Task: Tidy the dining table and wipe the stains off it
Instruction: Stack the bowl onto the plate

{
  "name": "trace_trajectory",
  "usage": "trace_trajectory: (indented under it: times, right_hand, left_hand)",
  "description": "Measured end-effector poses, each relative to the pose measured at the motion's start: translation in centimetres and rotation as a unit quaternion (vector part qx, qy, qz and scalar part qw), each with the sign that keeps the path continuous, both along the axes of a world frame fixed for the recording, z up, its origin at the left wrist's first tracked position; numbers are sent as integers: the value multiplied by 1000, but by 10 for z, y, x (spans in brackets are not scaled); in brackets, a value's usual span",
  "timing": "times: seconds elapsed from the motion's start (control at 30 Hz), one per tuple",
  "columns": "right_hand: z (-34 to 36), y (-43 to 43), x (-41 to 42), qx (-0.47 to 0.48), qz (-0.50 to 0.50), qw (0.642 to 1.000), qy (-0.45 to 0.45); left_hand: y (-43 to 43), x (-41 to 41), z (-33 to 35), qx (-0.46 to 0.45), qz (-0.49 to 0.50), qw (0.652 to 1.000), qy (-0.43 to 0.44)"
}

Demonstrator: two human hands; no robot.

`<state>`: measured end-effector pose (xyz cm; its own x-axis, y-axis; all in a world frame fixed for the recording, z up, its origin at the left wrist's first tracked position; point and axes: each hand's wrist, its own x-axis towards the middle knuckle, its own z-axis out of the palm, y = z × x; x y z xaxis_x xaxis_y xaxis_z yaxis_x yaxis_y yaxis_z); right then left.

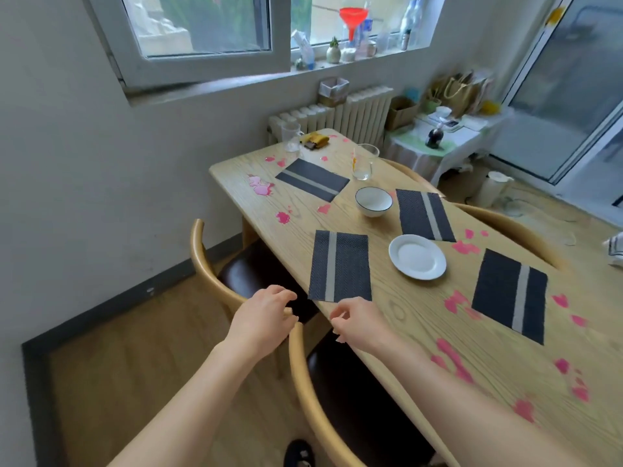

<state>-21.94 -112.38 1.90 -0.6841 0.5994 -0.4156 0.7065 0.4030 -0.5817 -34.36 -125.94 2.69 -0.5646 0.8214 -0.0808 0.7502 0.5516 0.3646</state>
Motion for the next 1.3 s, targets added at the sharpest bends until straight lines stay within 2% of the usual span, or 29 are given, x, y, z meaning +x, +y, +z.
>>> trace_trajectory:
  times: [0.3, 0.47, 0.73, 1.07, 1.3]
  right_hand:
    - [24, -12, 105, 0, -37, 999, 5]
    - [42, 10, 158, 12, -85, 996, -4]
    - [52, 60, 220, 6, -84, 996, 23]
    - [57, 222, 372, 48, -40, 998, 32]
    - [62, 327, 438, 44, -27, 998, 45]
  left_hand:
    - [-10, 86, 21, 31, -46, 998, -19]
    - [11, 126, 37, 39, -81, 996, -11]
    - [64, 191, 47, 14, -88, 996, -7]
    - [197, 330, 29, 24, 10, 997, -72]
    - [281, 405, 32, 18, 26, 999, -38]
